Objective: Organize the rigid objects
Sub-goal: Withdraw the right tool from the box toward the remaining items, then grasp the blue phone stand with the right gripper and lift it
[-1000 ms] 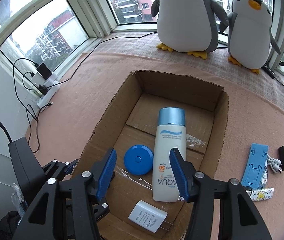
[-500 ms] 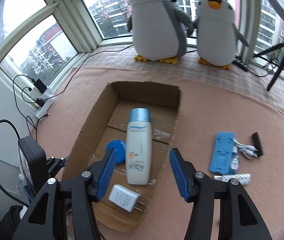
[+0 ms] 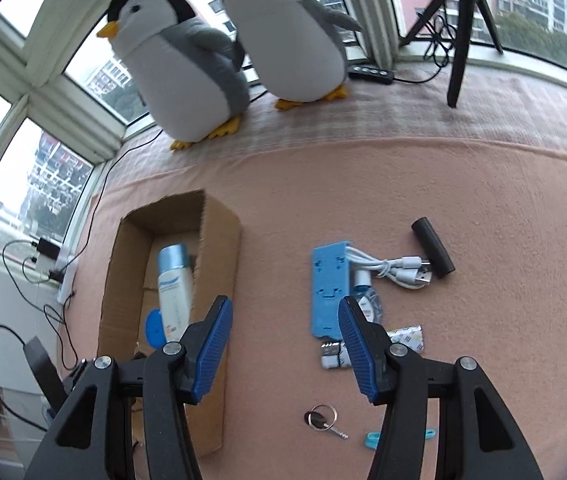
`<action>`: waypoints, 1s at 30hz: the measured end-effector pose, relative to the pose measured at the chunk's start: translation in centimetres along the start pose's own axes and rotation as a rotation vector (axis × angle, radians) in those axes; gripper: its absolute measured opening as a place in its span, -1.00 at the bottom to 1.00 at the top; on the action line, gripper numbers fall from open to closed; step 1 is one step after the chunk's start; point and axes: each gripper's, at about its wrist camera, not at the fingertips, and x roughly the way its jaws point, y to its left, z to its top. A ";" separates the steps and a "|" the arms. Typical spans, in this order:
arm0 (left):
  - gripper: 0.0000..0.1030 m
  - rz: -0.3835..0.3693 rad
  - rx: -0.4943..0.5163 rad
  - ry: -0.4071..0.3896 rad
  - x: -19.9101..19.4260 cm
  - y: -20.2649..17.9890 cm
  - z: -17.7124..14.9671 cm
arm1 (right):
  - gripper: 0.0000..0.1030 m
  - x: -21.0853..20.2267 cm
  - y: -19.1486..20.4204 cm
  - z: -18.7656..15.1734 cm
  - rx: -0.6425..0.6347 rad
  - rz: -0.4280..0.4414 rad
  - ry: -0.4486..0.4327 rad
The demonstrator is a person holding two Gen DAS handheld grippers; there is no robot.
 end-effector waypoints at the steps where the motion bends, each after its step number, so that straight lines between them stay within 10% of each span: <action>1: 0.13 0.000 0.000 0.000 0.0 0.0 0.0 | 0.00 0.4 -0.4 0.2 0.013 0.008 0.008; 30: 0.13 -0.006 -0.008 0.002 0.2 0.3 0.0 | 0.00 8.8 -0.2 1.2 0.017 -0.030 0.151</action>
